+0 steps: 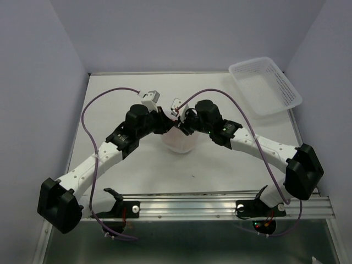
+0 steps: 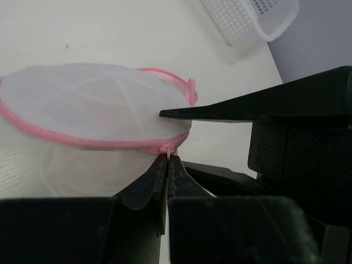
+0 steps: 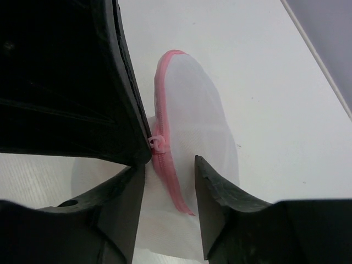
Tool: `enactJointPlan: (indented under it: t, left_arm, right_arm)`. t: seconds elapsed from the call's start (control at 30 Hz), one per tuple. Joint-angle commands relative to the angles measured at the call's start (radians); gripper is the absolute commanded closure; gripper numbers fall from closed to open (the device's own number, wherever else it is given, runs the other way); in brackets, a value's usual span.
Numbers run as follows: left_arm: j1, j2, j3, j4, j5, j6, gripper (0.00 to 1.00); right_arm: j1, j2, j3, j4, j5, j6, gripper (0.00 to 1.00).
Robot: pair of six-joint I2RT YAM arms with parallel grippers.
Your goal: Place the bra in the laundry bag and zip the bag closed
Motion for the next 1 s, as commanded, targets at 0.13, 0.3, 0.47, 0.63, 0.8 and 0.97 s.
enactJointPlan:
  t: [0.13,0.3,0.47,0.63,0.8,0.97]
  left_arm:
    - [-0.006,-0.056,-0.023,0.039,-0.011,0.023,1.0]
    - [-0.004,-0.027,-0.04,-0.014,-0.121,-0.009,1.0]
    - [0.029,0.0,-0.055,-0.034,-0.193,-0.061,1.0]
    - [0.13,0.03,-0.087,-0.011,-0.154,-0.084,1.0]
    - [0.232,0.046,-0.126,0.005,-0.155,-0.08,1.0]
    - [0.258,0.05,-0.117,0.0,-0.152,-0.073,1.0]
  right_arm:
    - [-0.002,-0.007,-0.008,0.058,0.015,-0.014,0.86]
    - [-0.002,-0.042,-0.033,0.089,0.071,-0.036,0.91]
    - [-0.039,-0.108,-0.119,0.103,0.056,-0.054,0.94]
    - [-0.076,-0.19,-0.199,0.127,0.045,-0.033,0.94]
    - [-0.086,-0.269,-0.271,0.147,0.018,-0.017,0.94]
    - [-0.096,-0.296,-0.346,0.184,0.024,-0.013,0.87]
